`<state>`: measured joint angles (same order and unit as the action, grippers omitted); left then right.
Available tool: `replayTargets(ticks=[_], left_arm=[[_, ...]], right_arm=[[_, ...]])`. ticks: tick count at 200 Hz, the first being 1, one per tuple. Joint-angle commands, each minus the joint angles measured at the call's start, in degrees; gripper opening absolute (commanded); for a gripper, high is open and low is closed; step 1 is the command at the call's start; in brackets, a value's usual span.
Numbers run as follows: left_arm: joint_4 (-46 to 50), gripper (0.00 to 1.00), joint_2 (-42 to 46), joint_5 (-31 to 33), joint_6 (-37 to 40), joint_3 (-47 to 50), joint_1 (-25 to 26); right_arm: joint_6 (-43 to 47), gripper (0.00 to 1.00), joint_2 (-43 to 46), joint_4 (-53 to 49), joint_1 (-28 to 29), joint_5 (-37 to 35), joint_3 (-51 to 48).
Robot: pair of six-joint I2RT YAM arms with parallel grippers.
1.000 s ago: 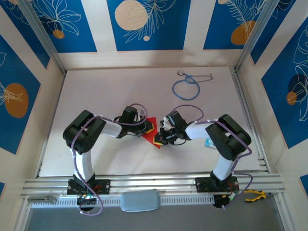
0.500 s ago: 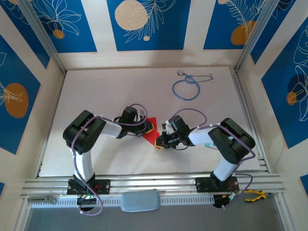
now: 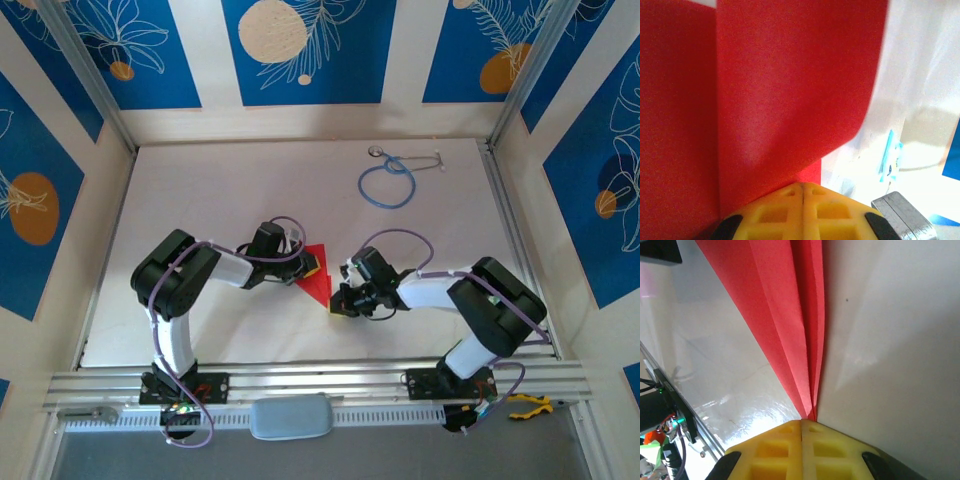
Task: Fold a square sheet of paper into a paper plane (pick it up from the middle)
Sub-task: Fourth fold the wing at the center of the table.
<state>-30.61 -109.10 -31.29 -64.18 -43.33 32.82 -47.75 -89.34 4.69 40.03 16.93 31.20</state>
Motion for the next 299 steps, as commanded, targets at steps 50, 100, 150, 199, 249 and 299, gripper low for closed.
replayTargets(ticks=[50, 100, 150, 199, 249, 299], left_arm=[[3.98, 0.0, -1.17, 3.74, -0.06, 2.37, 0.16], [3.8, 0.0, -1.2, 3.43, 0.06, 2.33, 0.19], [3.25, 0.0, -0.62, 3.97, -0.67, 2.89, 0.31], [1.99, 0.0, 0.55, 5.28, -1.87, 4.72, 1.11], [1.63, 0.0, 0.72, 5.67, -2.16, 5.27, 1.43], [1.44, 0.0, 0.91, 6.15, -2.44, 5.27, 1.47]], right_arm=[[1.17, 0.02, 6.82, -7.72, -1.18, 0.21, 3.14], [-0.57, 0.04, 2.09, -5.2, -4.02, 2.67, 8.29], [-2.82, 0.04, -2.15, -4.35, -4.54, 1.77, 10.31], [-4.51, 0.04, -1.02, -2.68, -4.56, 0.65, 8.29], [-5.76, 0.03, 0.11, -1.84, -4.58, -0.62, 8.0], [-7.57, 0.02, -1.45, 0.88, -4.87, -0.51, 8.83]])
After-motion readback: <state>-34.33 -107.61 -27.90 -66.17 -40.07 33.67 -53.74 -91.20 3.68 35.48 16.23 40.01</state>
